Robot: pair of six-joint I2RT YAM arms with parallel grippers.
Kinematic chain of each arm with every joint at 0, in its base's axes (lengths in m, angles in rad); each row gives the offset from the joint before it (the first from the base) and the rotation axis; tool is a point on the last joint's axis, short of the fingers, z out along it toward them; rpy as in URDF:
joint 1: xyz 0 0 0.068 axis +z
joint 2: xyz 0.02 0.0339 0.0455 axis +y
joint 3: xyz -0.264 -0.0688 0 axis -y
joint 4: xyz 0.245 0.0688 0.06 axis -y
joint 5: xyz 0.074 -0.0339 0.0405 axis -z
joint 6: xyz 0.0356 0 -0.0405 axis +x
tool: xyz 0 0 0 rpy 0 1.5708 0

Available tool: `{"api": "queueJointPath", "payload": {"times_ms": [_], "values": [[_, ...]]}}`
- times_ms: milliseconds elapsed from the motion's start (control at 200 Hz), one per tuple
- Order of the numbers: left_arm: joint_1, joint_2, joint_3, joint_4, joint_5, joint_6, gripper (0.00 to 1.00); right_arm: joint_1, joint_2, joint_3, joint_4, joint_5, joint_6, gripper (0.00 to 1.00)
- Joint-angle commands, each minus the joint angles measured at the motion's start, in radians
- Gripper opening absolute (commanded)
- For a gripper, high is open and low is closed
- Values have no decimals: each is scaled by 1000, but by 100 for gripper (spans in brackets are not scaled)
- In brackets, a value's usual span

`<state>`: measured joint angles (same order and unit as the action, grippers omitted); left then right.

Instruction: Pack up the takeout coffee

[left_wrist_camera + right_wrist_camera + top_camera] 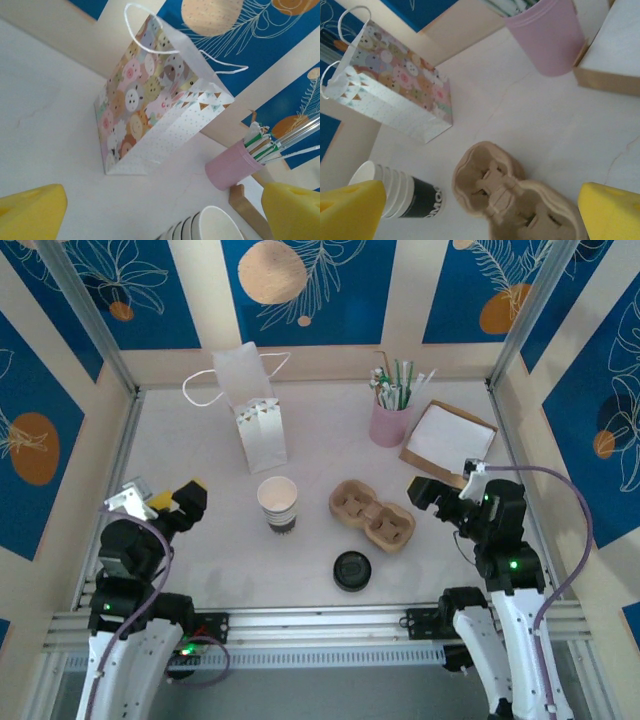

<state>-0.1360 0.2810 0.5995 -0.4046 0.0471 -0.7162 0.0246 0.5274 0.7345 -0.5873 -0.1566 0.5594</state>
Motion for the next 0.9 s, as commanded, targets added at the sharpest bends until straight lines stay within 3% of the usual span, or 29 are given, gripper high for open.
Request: {"api": "queueJointPath", "payload": {"times_ms": [0, 300, 505, 635, 735, 895], "values": [[-6, 87, 89, -82, 72, -91, 100, -10, 26, 45, -72, -141, 19, 99], [-11, 335, 237, -284, 268, -16, 100, 31, 98, 65, -137, -195, 11, 99], [-44, 412, 300, -370, 273, 49, 99, 177, 200, 78, -126, -99, 26, 99], [-92, 477, 346, -423, 236, 93, 89, 290, 267, 103, -136, -1, 25, 99], [-130, 527, 392, -452, 212, 116, 75, 353, 306, 116, -151, 53, 22, 99], [-246, 658, 517, -551, 117, 180, 67, 417, 345, 119, -160, 113, 22, 99]]}}
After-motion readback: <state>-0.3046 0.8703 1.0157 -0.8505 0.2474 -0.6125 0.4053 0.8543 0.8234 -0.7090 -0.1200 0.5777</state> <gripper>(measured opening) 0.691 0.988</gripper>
